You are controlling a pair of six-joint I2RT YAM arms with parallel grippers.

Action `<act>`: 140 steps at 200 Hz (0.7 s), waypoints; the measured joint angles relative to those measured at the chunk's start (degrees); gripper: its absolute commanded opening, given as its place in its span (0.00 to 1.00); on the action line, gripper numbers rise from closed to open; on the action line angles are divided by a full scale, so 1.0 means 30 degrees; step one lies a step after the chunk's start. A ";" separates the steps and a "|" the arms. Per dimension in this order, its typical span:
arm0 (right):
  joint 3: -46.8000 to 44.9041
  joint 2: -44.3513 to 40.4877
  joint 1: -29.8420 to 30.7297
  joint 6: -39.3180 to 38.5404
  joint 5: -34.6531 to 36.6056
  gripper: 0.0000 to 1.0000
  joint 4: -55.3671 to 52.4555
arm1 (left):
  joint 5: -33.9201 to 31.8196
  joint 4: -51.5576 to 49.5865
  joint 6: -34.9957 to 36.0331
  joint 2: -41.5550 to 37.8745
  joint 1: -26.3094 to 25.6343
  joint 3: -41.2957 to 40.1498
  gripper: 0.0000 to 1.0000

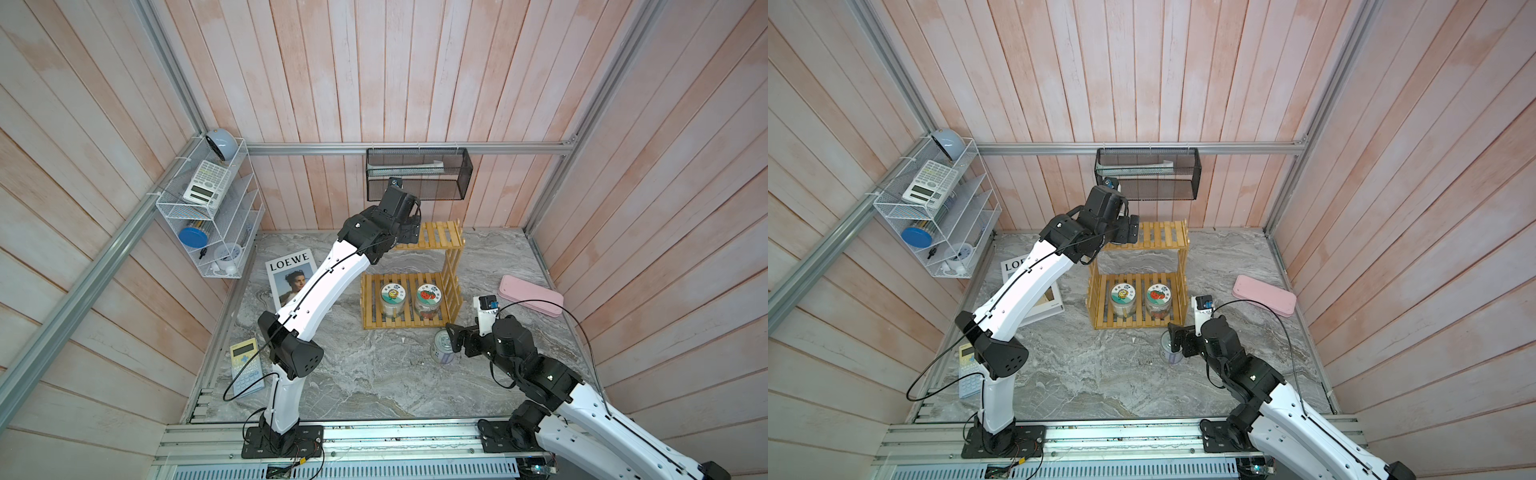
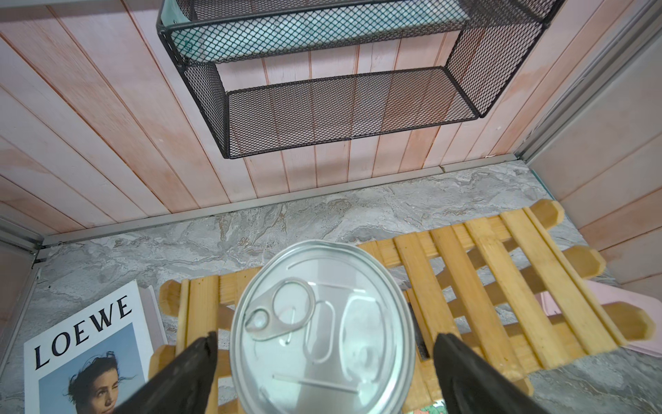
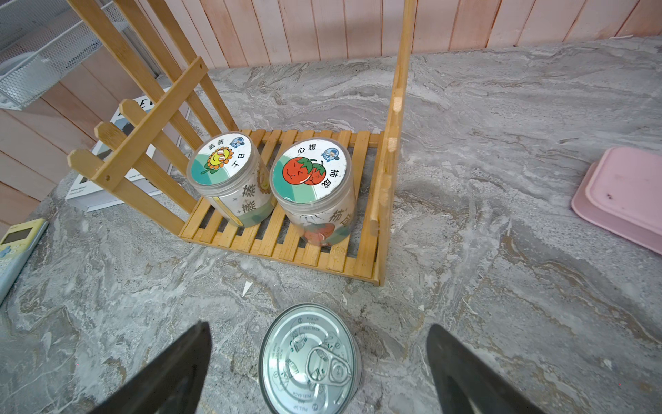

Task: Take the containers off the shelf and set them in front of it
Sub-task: 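Pick up a container from the shelf.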

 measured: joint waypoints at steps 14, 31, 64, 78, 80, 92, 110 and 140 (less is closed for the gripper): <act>-0.0058 -0.0007 -0.0044 0.0000 -0.0058 0.98 0.0015 | -0.0153 0.0000 0.0000 0.0138 0.0000 0.0007 1.00; -0.0204 -0.0007 -0.0051 0.0015 -0.0109 0.98 0.0007 | -0.0248 0.0007 0.0000 0.0306 0.0000 0.0015 1.00; -0.0350 -0.0168 -0.0124 0.0080 -0.0131 0.98 0.0000 | -0.0313 0.0022 -0.0007 0.0532 0.0000 0.0015 0.99; -0.0379 -0.0270 -0.0168 0.0102 -0.0124 0.98 -0.0007 | -0.0321 0.0022 -0.0015 0.0554 0.0000 0.0015 0.94; -0.0379 -0.0284 -0.0175 0.0117 -0.0124 0.98 -0.0007 | -0.0321 0.0036 -0.0051 0.0554 0.0000 0.0015 0.94; -0.0401 -0.0357 -0.0197 0.0131 -0.0124 0.98 -0.0007 | -0.0328 0.0051 -0.0080 0.0554 0.0000 0.0015 0.89; -0.0423 -0.0423 -0.0240 0.0138 -0.0124 0.98 -0.0015 | -0.0321 0.0182 -0.0189 0.0554 0.0000 0.0015 0.84; -0.0481 -0.0474 -0.0335 0.0146 -0.0124 0.98 -0.0073 | -0.0328 0.0328 -0.0255 0.0554 0.0000 0.0015 0.74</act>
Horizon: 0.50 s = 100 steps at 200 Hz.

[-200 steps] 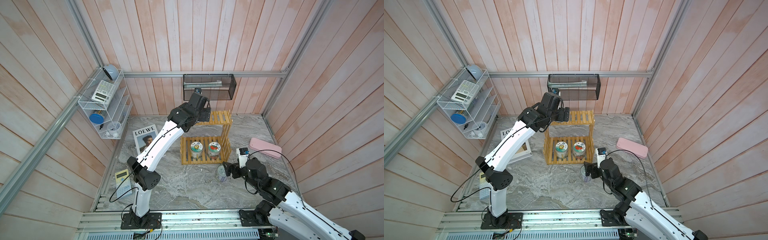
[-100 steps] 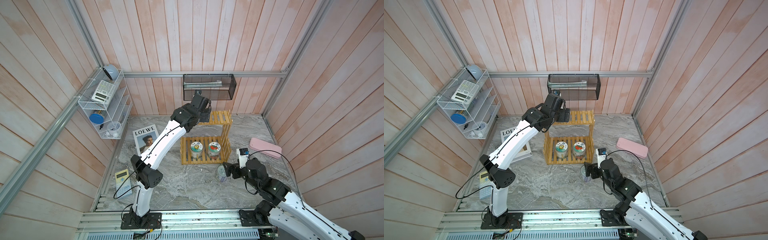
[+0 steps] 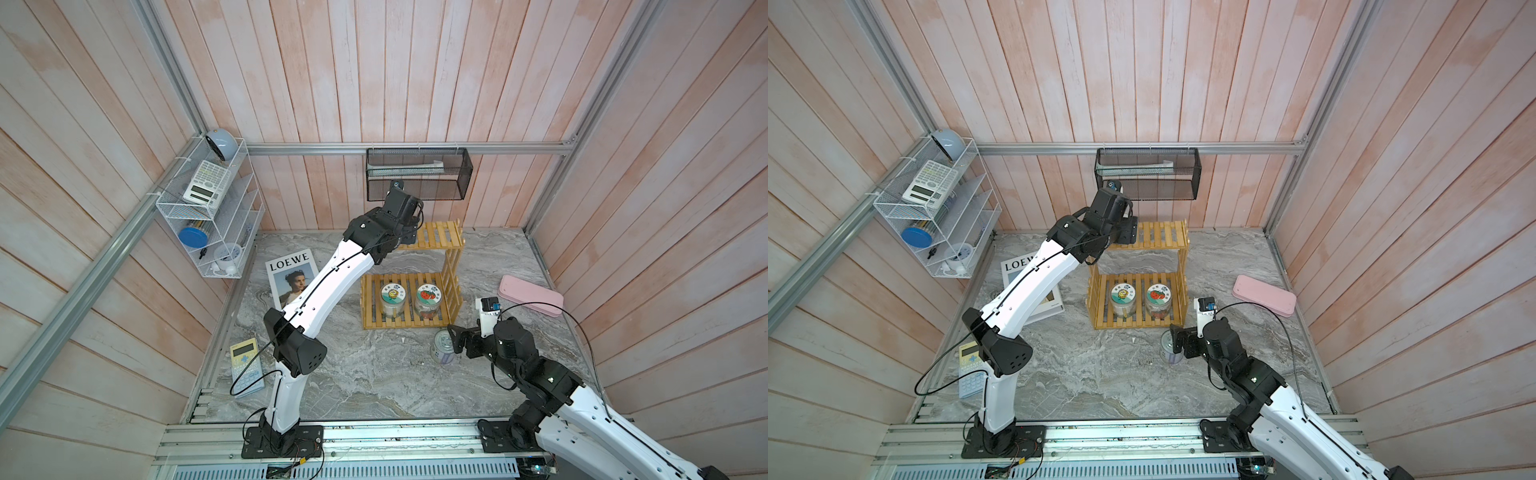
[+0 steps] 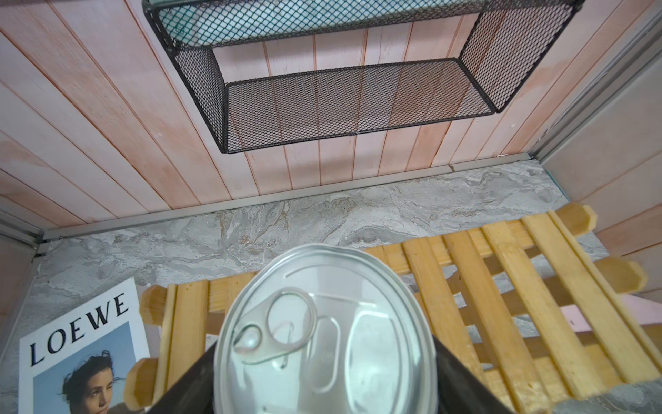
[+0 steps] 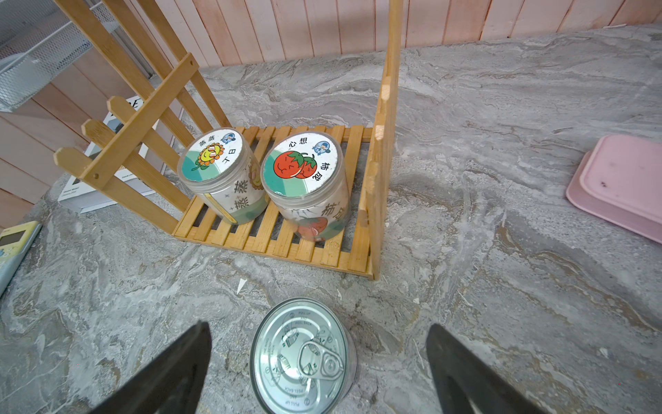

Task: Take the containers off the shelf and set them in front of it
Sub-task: 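Pick up a container from the shelf.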

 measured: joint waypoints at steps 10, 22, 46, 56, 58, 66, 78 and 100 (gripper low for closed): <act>0.0000 -0.0022 -0.0007 -0.0007 -0.0007 0.98 -0.0036 | 0.0000 0.0000 -0.0015 0.0000 -0.0007 -0.0007 0.72; 0.0000 -0.0051 -0.0022 0.0000 -0.0007 0.98 -0.0066 | 0.0000 0.0080 -0.0015 0.0000 -0.0007 -0.0058 0.71; -0.0015 -0.0124 -0.0095 0.0000 -0.0007 0.98 -0.0080 | -0.0153 0.0576 -0.0015 -0.0007 -0.0015 -0.0357 0.69; -0.0015 -0.0138 -0.0109 0.0000 -0.0007 0.98 -0.0087 | -0.0233 0.0831 -0.0015 -0.0058 -0.0015 -0.0561 0.69; -0.0015 -0.0146 -0.0109 0.0000 -0.0007 0.98 -0.0095 | -0.0255 0.0867 -0.0015 -0.0080 -0.0015 -0.0605 0.69; -0.0015 -0.0168 -0.0117 0.0000 -0.0007 0.98 -0.0131 | -0.0335 0.1049 -0.0015 -0.0153 -0.0015 -0.0787 0.69; -0.0015 -0.0219 -0.0168 0.0000 -0.0007 0.98 -0.0211 | -0.0350 0.1348 -0.0007 -0.0379 -0.0015 -0.1195 0.69; -0.0015 -0.0284 -0.0284 -0.0007 -0.0015 0.98 -0.0386 | -0.0386 0.1545 0.0044 -0.0925 -0.0015 -0.1923 0.69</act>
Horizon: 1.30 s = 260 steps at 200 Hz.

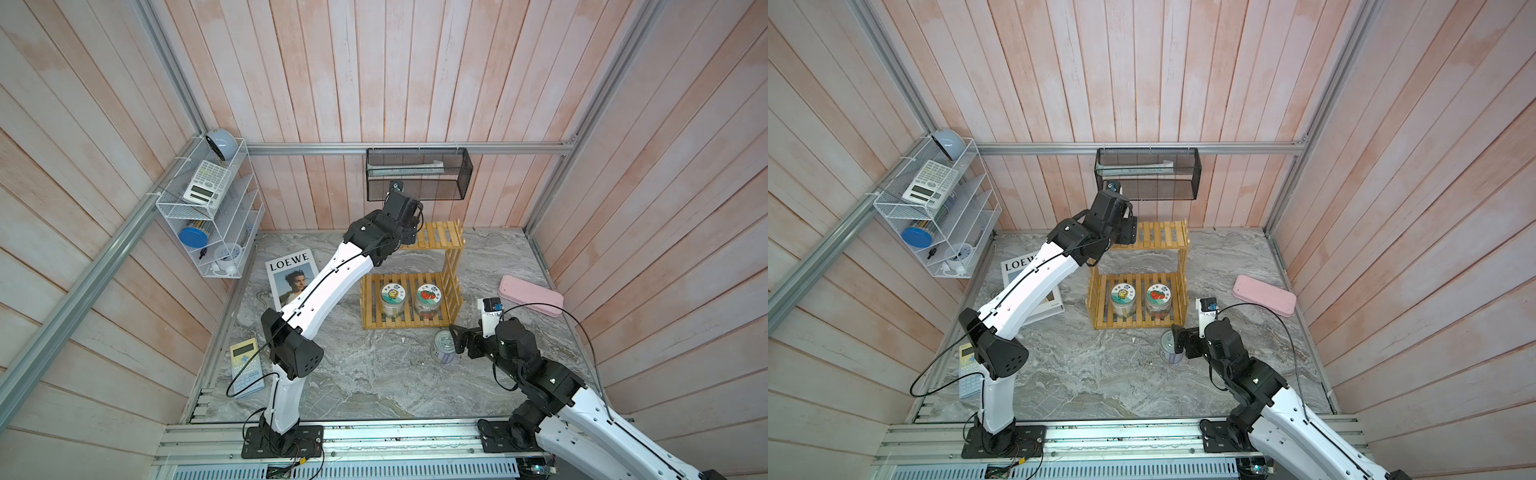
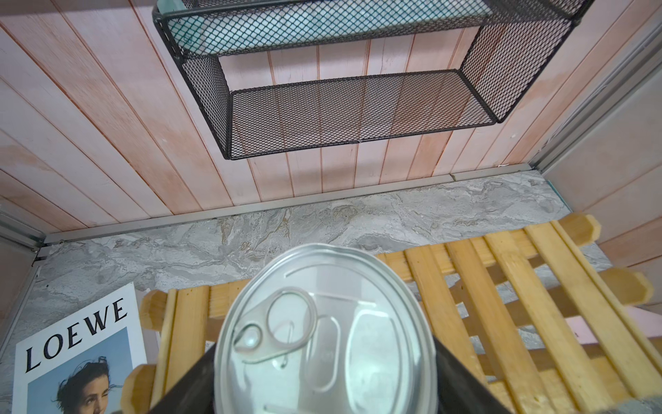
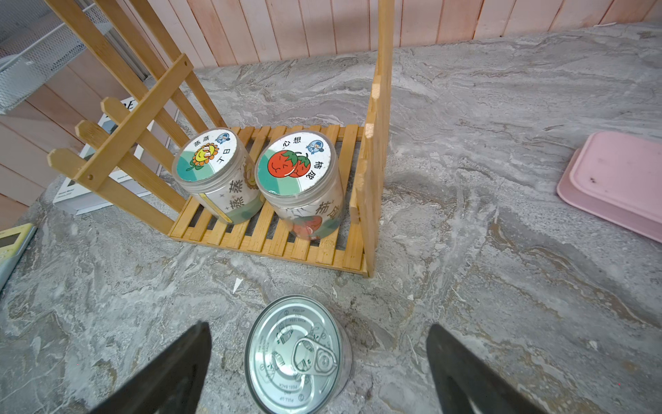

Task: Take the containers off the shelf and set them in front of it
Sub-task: 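Pick up a container from the shelf, then place the container at the center of the board.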

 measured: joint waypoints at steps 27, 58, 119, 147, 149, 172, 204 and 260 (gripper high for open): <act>0.0000 -0.0051 -0.0124 0.0000 -0.0022 0.98 -0.0160 | -0.0051 0.0240 0.0022 -0.0750 0.0000 -0.0699 0.69; 0.0000 -0.0051 -0.0313 -0.0015 -0.0073 0.98 -0.0270 | -0.0044 0.0882 0.0087 -0.2040 -0.0095 -0.1916 0.69; 0.0058 0.0044 -0.0933 -0.0153 -0.0437 0.98 -0.0430 | 0.0051 0.2798 0.0080 -0.5799 -0.1020 -0.6630 0.69; 0.0219 0.0233 -0.1319 -0.0226 -0.0678 0.98 -0.0510 | 0.0044 0.3745 0.0015 -0.7817 -0.1858 -0.9661 0.69; 0.0233 0.0255 -0.1333 -0.0233 -0.0707 0.98 -0.0525 | 0.0051 0.3840 -0.0007 -0.7970 -0.1931 -0.9916 0.69; 0.0342 0.0437 -0.1494 -0.0240 -0.0918 0.98 -0.0539 | -0.0051 0.4554 -0.0146 -0.9763 -0.2790 -1.2495 0.69; 0.0379 0.0641 -0.1574 -0.0299 -0.1137 0.98 -0.0546 | -0.0372 0.5559 -0.0444 -1.2021 -0.4284 -1.5540 0.69; 0.0699 0.0590 -0.1574 -0.0291 -0.1494 0.98 -0.0561 | -0.1042 0.7723 -0.1231 -1.4200 -0.6506 -2.0487 0.69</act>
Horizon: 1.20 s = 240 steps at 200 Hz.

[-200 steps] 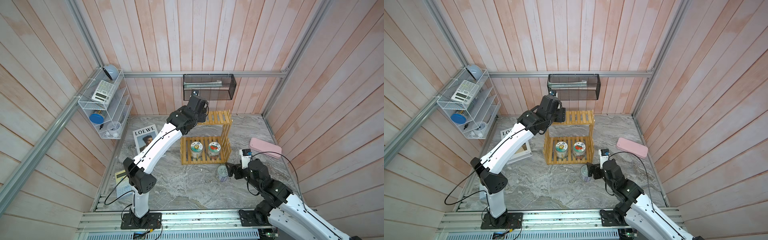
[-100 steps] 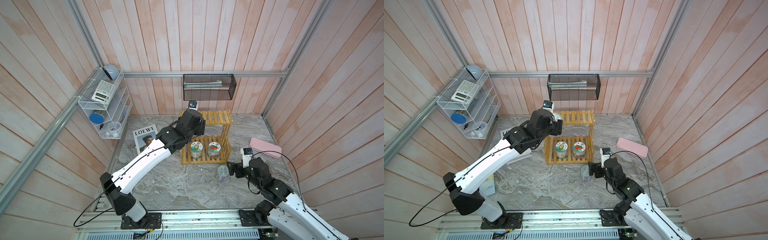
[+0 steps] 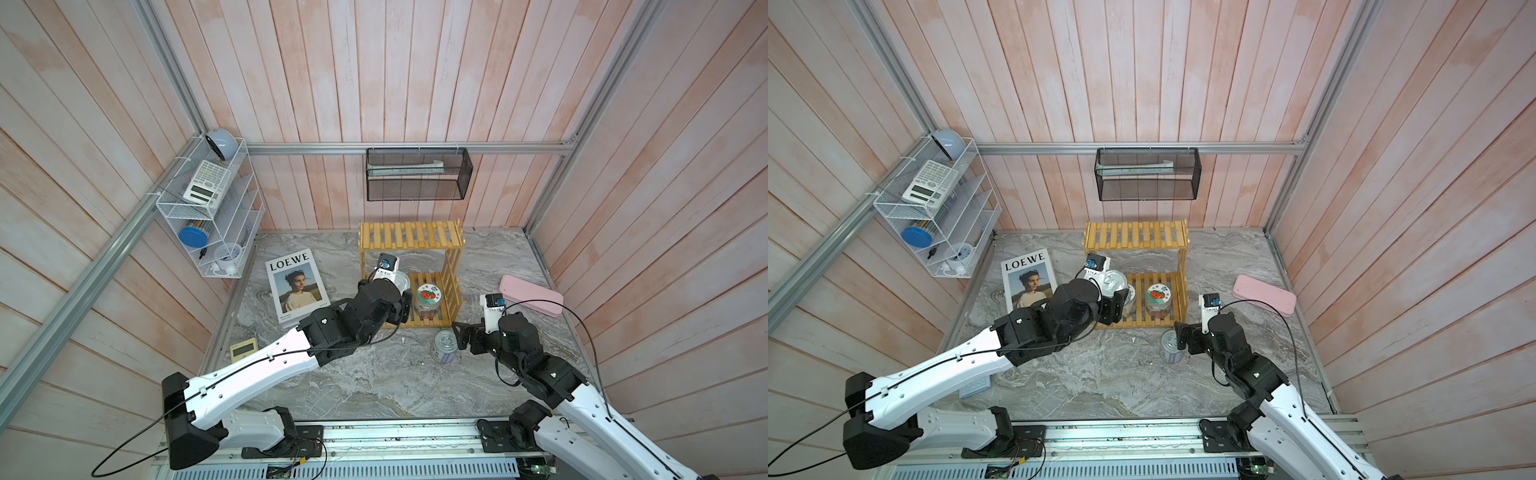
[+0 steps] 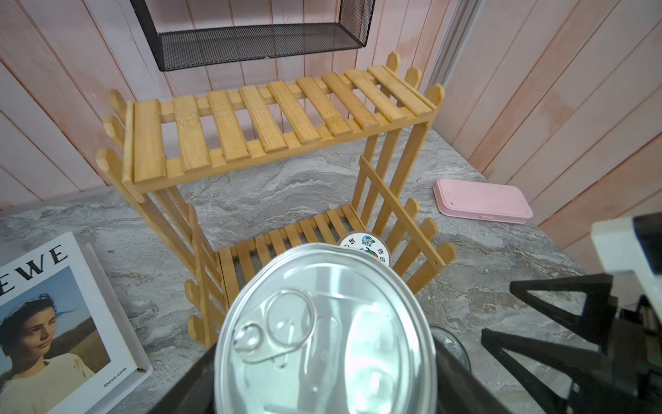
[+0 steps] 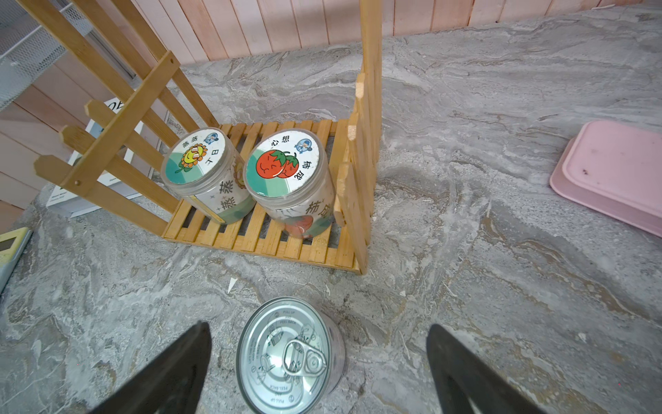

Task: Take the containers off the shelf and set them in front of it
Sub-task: Place the container at the center of the board.

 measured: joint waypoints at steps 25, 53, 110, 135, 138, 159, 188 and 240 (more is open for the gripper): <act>0.0000 -0.0226 -0.0007 0.0080 -0.0073 0.98 -0.0160 | -0.0066 0.1566 -0.0211 -0.0291 -0.0634 -0.2419 0.69; 0.0000 -0.0627 0.0000 0.0204 -0.0138 0.98 -0.0430 | -0.0044 0.3293 -0.0546 -0.0299 -0.0867 -0.5020 0.70; 0.0000 -0.1268 -0.0007 0.0313 -0.0233 0.98 -0.0918 | -0.0029 0.6819 -0.0612 0.0073 -0.1137 -0.8116 0.70; -0.0007 -0.1260 -0.0007 0.0379 -0.0372 0.98 -0.0918 | -0.0044 0.8371 -0.0488 0.0372 -0.1311 -0.9187 0.69; -0.0007 -0.1268 0.0000 0.0386 -0.0393 0.98 -0.0918 | -0.0036 0.8517 -0.0488 0.0393 -0.1326 -0.9311 0.70; -0.0007 -0.1253 0.0000 0.0503 -0.0503 0.98 -0.0918 | -0.0036 0.9617 -0.0459 0.0714 -0.1362 -1.0163 0.70; -0.0007 -0.1144 -0.0007 0.0597 -0.0663 0.98 -0.0911 | -0.0007 1.0775 -0.0423 0.1413 -0.1362 -1.0797 0.70; -0.0015 -0.1013 -0.0007 0.0648 -0.1056 0.98 -0.0882 | 0.0029 1.2072 -0.0321 0.2645 -0.1362 -1.1060 0.70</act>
